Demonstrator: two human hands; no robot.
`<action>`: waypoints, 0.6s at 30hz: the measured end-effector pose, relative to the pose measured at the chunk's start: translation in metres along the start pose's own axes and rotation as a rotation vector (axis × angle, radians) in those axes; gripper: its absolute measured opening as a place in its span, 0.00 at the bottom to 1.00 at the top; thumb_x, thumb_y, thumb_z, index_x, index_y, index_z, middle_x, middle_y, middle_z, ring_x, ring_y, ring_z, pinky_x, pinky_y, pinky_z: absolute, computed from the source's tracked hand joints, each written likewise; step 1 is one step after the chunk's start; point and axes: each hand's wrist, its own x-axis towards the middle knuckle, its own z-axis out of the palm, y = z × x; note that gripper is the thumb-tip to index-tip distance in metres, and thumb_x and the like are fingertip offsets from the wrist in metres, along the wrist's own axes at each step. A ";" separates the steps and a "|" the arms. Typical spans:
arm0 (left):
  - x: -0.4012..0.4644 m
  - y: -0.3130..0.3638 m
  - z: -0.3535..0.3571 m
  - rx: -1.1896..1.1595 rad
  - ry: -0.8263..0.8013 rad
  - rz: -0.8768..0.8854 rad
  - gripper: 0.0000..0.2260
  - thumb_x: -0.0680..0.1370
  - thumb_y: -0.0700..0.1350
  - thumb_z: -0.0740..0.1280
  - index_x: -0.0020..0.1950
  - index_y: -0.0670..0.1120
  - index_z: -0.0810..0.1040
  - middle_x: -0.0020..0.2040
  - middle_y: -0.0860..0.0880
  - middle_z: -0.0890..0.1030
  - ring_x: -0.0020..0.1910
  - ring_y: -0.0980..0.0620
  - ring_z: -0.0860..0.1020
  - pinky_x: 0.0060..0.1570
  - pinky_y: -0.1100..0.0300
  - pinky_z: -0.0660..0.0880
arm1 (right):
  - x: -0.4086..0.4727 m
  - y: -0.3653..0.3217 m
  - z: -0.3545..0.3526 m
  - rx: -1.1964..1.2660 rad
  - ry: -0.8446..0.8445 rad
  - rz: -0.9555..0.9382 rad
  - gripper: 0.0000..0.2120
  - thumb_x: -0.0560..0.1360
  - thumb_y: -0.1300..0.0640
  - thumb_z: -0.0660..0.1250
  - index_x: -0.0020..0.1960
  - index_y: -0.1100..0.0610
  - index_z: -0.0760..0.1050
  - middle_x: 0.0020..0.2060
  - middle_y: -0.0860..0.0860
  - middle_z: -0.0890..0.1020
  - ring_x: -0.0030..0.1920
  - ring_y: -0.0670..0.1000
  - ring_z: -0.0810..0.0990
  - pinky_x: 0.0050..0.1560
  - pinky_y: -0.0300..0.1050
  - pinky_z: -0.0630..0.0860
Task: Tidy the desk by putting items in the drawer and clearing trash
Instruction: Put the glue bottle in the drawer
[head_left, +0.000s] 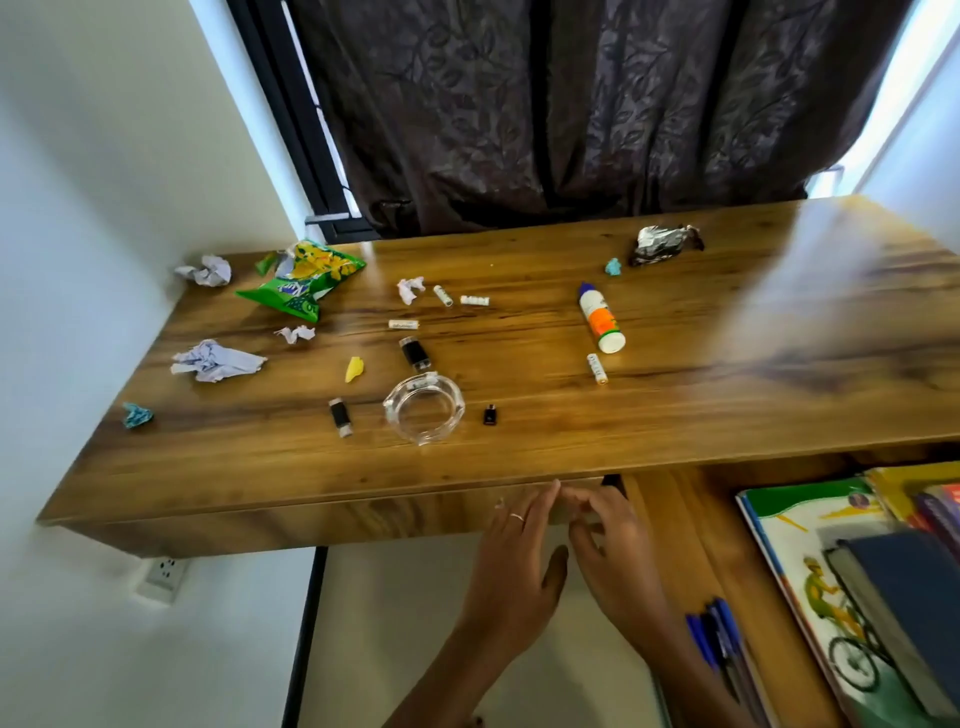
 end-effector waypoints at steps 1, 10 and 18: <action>0.000 -0.008 -0.010 0.002 0.006 0.014 0.28 0.79 0.48 0.59 0.77 0.52 0.52 0.75 0.54 0.62 0.74 0.58 0.58 0.75 0.57 0.53 | 0.004 -0.007 0.009 0.004 0.009 -0.009 0.16 0.74 0.68 0.63 0.56 0.52 0.77 0.49 0.43 0.77 0.54 0.45 0.75 0.55 0.45 0.75; 0.004 -0.061 -0.074 -0.089 0.079 -0.004 0.26 0.78 0.45 0.63 0.76 0.50 0.59 0.73 0.53 0.64 0.71 0.55 0.63 0.70 0.52 0.64 | 0.041 -0.050 0.044 -0.021 -0.020 0.053 0.14 0.76 0.66 0.63 0.60 0.56 0.76 0.54 0.49 0.77 0.58 0.49 0.74 0.60 0.48 0.73; 0.041 -0.096 -0.103 -0.123 0.156 -0.024 0.24 0.77 0.44 0.65 0.73 0.50 0.64 0.72 0.55 0.65 0.70 0.58 0.63 0.67 0.56 0.67 | 0.120 -0.032 0.033 -0.092 0.122 0.131 0.14 0.75 0.67 0.64 0.58 0.58 0.77 0.55 0.53 0.77 0.59 0.55 0.74 0.61 0.56 0.72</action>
